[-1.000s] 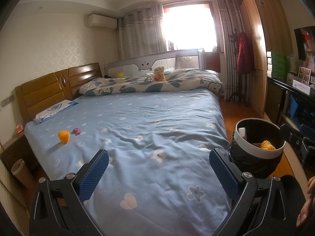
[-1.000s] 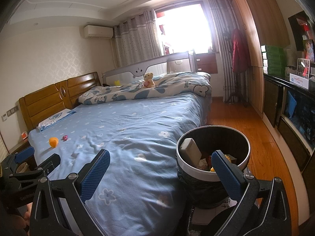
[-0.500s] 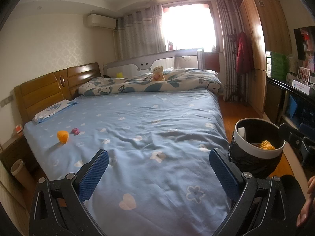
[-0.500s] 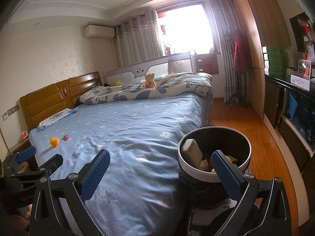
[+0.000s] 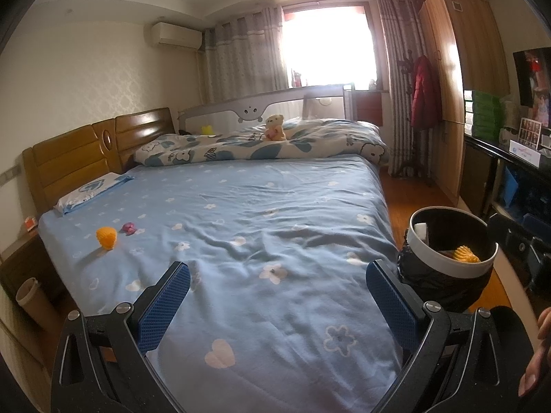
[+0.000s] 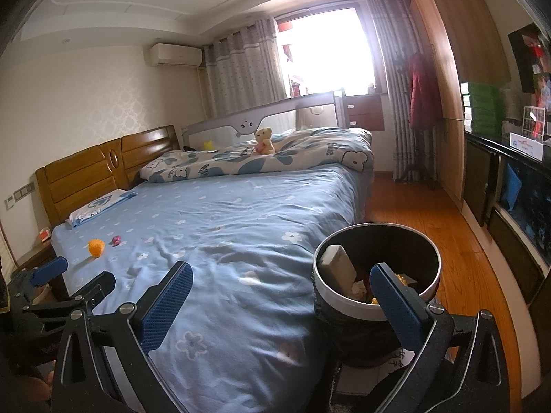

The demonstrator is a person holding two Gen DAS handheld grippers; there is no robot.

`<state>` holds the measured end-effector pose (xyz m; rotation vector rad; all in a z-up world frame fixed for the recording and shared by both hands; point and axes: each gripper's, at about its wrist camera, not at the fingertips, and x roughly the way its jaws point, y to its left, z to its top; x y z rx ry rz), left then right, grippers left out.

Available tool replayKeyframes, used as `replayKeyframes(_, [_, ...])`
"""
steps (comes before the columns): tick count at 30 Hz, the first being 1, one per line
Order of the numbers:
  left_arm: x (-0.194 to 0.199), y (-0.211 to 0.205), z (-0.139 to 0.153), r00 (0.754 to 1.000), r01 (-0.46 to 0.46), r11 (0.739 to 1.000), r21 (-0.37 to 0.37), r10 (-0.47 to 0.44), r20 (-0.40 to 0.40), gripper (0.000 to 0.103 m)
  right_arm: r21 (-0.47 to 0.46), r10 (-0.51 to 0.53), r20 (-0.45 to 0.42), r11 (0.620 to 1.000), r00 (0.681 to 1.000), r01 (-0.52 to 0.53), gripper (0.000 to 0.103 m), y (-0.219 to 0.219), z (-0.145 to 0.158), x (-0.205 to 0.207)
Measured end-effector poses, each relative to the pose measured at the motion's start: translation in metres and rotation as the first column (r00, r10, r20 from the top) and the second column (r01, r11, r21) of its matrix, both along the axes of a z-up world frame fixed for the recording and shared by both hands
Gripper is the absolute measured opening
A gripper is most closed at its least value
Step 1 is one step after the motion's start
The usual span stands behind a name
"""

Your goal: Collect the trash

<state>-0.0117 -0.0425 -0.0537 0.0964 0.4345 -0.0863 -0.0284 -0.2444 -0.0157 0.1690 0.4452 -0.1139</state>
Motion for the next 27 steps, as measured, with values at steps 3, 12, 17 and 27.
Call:
replayKeyframes(3, [0.002, 0.001, -0.001, 1.000, 0.003, 1.000, -0.004, -0.003, -0.001, 0.103, 0.004, 0.001, 0.002, 1.000, 1.000, -0.001, 0.103, 0.001, 0.001, 0.001])
replayKeyframes(12, [0.003, 0.002, -0.002, 1.000, 0.014, 1.000, 0.002, -0.014, -0.001, 0.103, 0.007, 0.005, -0.001, 1.000, 1.000, -0.005, 0.103, 0.005, 0.005, 0.004])
replayKeyframes(17, [0.005, 0.002, -0.003, 1.000, 0.015, 1.000, -0.001, -0.015, -0.009, 0.103, 0.008, 0.007, -0.003, 1.000, 1.000, -0.007, 0.103, 0.004, 0.003, 0.004])
replayKeyframes(27, [0.013, 0.010, -0.003, 1.000, 0.016, 0.999, -0.035, -0.016, -0.019, 0.103, 0.025, 0.015, -0.035, 1.000, 0.999, -0.014, 0.103, 0.007, -0.001, 0.020])
